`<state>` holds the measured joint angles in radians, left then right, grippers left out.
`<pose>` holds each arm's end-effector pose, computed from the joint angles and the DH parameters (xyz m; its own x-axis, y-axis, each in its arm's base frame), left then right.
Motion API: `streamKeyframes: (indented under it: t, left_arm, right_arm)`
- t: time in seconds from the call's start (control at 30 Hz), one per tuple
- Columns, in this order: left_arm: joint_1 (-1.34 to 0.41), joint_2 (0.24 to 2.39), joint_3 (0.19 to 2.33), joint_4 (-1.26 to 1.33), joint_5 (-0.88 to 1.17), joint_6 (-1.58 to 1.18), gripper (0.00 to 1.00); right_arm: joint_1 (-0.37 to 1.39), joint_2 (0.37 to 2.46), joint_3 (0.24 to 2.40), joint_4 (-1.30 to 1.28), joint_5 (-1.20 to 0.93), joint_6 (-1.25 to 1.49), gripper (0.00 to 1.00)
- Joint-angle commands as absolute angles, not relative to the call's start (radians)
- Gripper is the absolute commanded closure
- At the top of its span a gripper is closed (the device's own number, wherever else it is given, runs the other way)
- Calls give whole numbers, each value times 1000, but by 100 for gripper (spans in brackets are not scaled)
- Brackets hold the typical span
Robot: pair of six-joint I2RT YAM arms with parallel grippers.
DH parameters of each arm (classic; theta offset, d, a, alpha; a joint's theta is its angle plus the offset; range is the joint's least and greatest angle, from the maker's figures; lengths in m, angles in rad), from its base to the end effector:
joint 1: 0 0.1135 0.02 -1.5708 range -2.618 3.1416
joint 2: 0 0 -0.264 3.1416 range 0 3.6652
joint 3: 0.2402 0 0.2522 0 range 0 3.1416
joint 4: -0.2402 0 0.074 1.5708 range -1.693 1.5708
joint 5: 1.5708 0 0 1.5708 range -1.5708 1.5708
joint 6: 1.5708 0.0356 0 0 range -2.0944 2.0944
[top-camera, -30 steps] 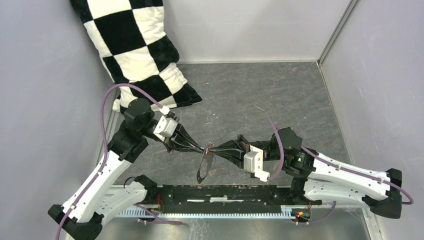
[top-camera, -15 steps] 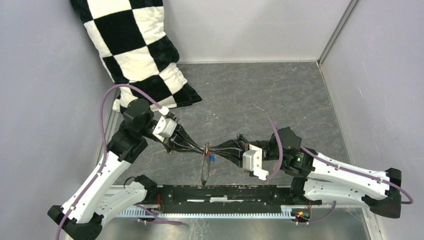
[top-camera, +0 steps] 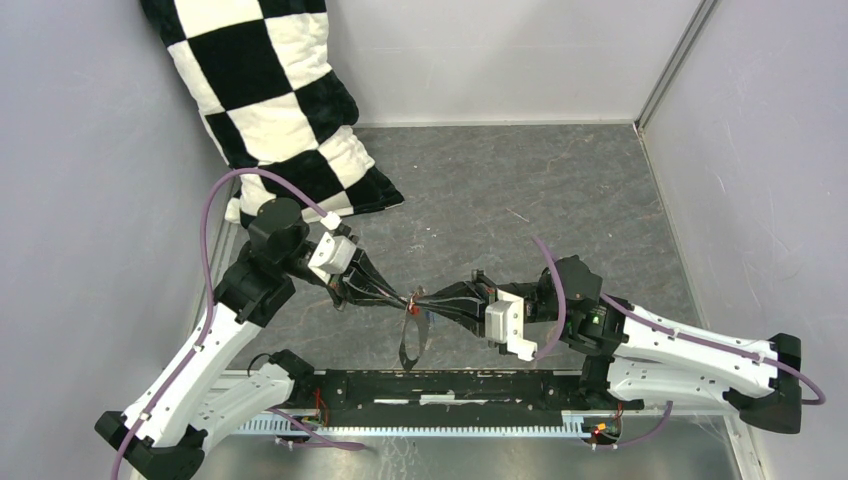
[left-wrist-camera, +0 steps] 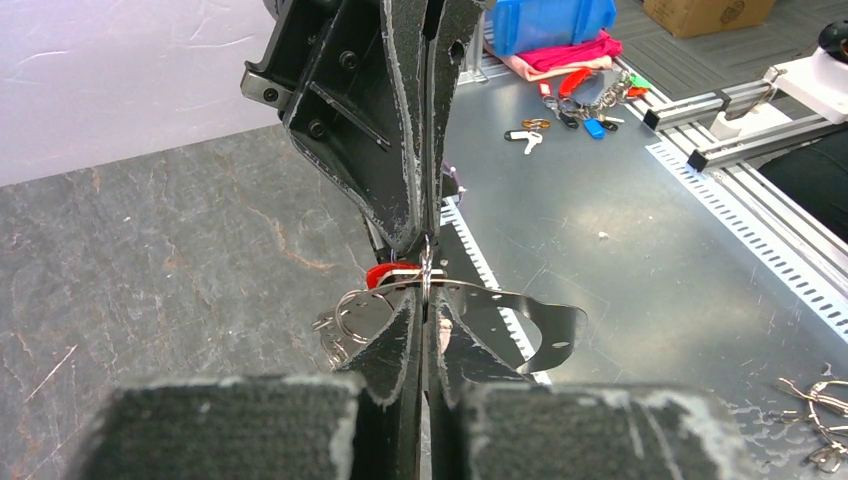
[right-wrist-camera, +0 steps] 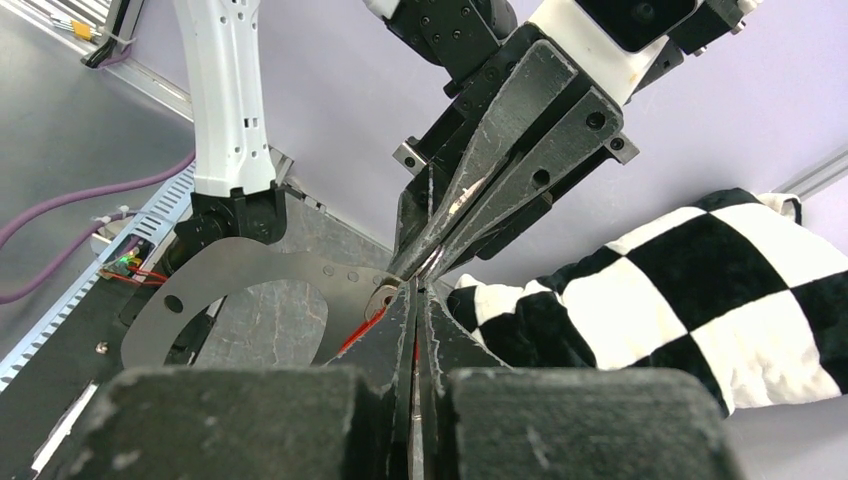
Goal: Put the keys on the keyring
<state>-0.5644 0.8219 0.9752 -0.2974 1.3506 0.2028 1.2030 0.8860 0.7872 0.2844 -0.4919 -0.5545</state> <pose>0.1116 -0.1118 0.3918 0.0690 0.0084 -0.9976 0.9381 -0.3407 0.0621 0.0585 0.1985 0.3730 0.5773 0.2076 -0.7897 -0.8062 -0.0081 -0.5916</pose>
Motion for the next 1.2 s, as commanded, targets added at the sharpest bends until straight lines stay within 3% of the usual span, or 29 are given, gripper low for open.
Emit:
streamKeyframes:
  t: [0.0, 0.57, 1.17]
  left_arm:
    - [-566, 814, 1007, -285, 1325, 246, 98]
    - [-566, 807, 1006, -344, 1319, 303, 98]
    - [-566, 796, 1009, -408, 1325, 365, 98]
  right_arm:
    - [1217, 898, 804, 338, -495, -535, 99]
    - [1222, 898, 823, 337, -498, -524, 99]
    - [1221, 987, 1005, 81, -543, -562, 99]
